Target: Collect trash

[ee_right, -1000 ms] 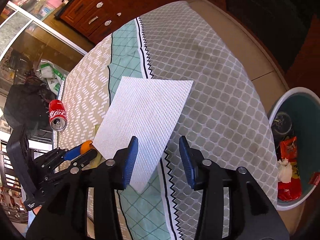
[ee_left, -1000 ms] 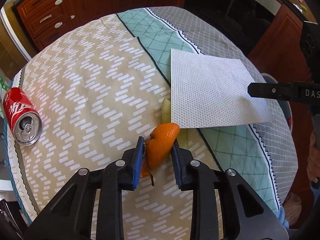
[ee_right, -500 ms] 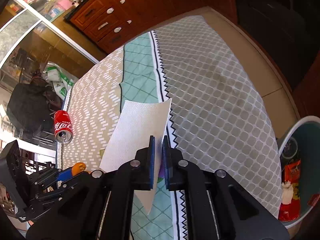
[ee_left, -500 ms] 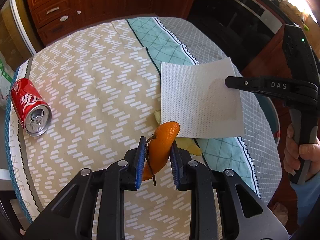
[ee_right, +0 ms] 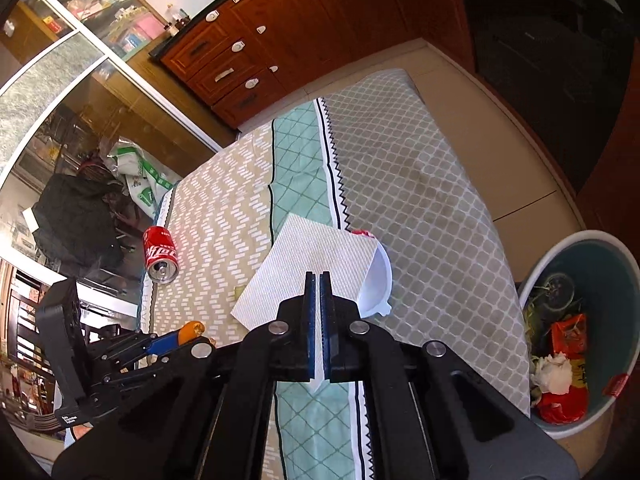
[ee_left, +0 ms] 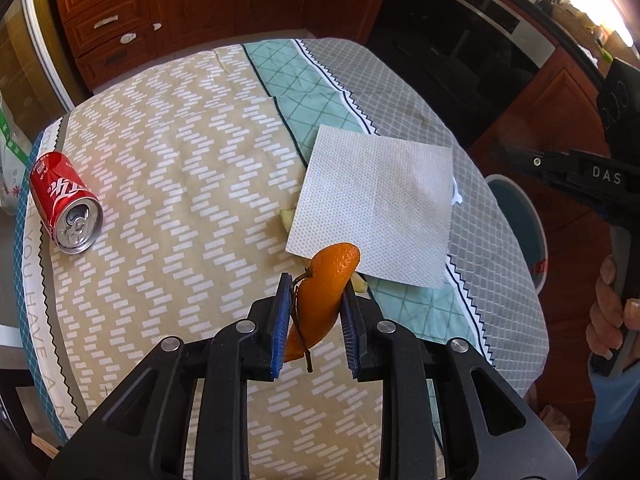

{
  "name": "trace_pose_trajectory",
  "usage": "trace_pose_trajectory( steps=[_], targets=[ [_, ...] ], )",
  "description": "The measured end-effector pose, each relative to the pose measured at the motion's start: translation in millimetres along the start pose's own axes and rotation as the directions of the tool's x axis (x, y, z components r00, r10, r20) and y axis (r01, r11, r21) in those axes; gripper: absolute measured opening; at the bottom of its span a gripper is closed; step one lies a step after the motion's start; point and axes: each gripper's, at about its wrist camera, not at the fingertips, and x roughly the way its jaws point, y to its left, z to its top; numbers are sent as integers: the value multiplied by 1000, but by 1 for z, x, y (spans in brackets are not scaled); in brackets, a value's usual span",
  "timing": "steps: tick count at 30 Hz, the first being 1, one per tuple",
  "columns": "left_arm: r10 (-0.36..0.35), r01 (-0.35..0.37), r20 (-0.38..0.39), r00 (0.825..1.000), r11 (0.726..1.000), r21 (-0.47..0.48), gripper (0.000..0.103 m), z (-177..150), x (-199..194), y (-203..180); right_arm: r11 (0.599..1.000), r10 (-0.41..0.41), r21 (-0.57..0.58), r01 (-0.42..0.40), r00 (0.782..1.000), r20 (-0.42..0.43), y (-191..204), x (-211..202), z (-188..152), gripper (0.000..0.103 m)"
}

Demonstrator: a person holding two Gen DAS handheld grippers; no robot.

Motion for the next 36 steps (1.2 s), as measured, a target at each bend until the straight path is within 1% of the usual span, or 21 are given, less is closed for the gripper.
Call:
trace_pose_trajectory(
  steps=[1,3,4,5,6,10,15,17,19,20,22,23,24,25,26,27,29,31,33,36],
  targets=[
    [2,-2,2,1000,1000,5,24,0,1,-4,1000,3,7,-3,1000,-18,-3,3,-4,6],
    [12,-12,5,1000,1000,8,24,-2,2,-7,1000,4,11,-3,996,-86,-7,17,-12,14],
    [13,-13,3,1000,1000,3,24,-4,1,-7,1000,-1,21,3,994,-112,-9,25,-18,35],
    [11,-11,0,1000,1000,-3,24,-5,1,-6,999,-12,32,16,992,-124,-12,29,-24,59],
    [10,-10,-1,1000,1000,-10,24,-7,1,-4,999,-23,43,28,992,-124,-15,33,-30,63],
    [11,-11,-7,1000,999,-40,24,-11,2,13,997,-13,75,25,988,-153,-16,55,-44,63],
    [4,-5,-6,1000,995,-102,24,-15,2,44,999,-20,28,23,991,-133,15,83,-36,63],
    [5,-6,-8,1000,993,-119,24,-18,1,56,999,-35,10,37,992,-121,29,93,-32,73],
    [-4,2,-11,1000,990,-140,24,-22,1,68,999,-39,-1,40,993,-113,40,102,-27,77],
    [-8,7,-12,1000,989,-148,24,-23,1,73,998,-59,-11,58,993,-106,46,106,-26,81],
    [-20,18,-15,1000,987,-158,24,-26,2,81,994,-103,-36,100,991,-90,55,113,-25,82],
    [-27,24,-16,1000,987,-162,24,-27,3,83,990,-131,-56,126,988,-79,60,115,-25,81],
    [-32,29,-16,999,986,-163,24,-27,3,84,984,-165,-80,159,984,-73,65,118,-26,76],
    [-38,35,-16,999,986,-165,24,-27,4,85,973,-207,-112,200,977,-57,71,119,-28,43],
    [-45,41,-16,999,985,-167,24,-27,5,87,964,-236,-142,227,970,-51,75,120,-29,0],
    [-51,47,-15,999,985,-168,24,-27,5,87,969,-216,-140,202,972,-89,74,123,-31,3],
    [-55,52,-14,998,985,-164,24,-27,6,86,973,-195,-146,180,976,-97,75,121,-32,2],
    [-60,57,-11,998,985,-162,24,-27,5,85,984,-146,-115,134,983,-109,74,112,-32,2],
    [-62,59,-9,998,985,-159,24,-25,4,83,992,-90,-93,81,991,-99,73,97,-32,2],
    [-64,63,-4,998,988,-143,24,-21,2,71,994,-67,-95,62,997,-49,75,69,-30,2]
  ],
)
